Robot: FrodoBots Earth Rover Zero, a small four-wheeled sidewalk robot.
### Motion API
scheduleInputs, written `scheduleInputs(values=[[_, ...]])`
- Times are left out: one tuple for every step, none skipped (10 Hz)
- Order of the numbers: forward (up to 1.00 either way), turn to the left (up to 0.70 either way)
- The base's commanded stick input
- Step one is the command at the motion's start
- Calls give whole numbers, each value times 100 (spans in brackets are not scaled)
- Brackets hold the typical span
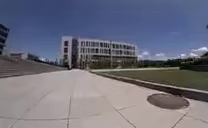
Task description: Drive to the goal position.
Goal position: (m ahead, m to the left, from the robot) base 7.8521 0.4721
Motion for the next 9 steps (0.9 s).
scheduleInputs(values=[[70, 9], [70, 4], [70, 3], [70, 2], [70, 2], [70, 0], [70, 0], [70, 0], [70, 0]])
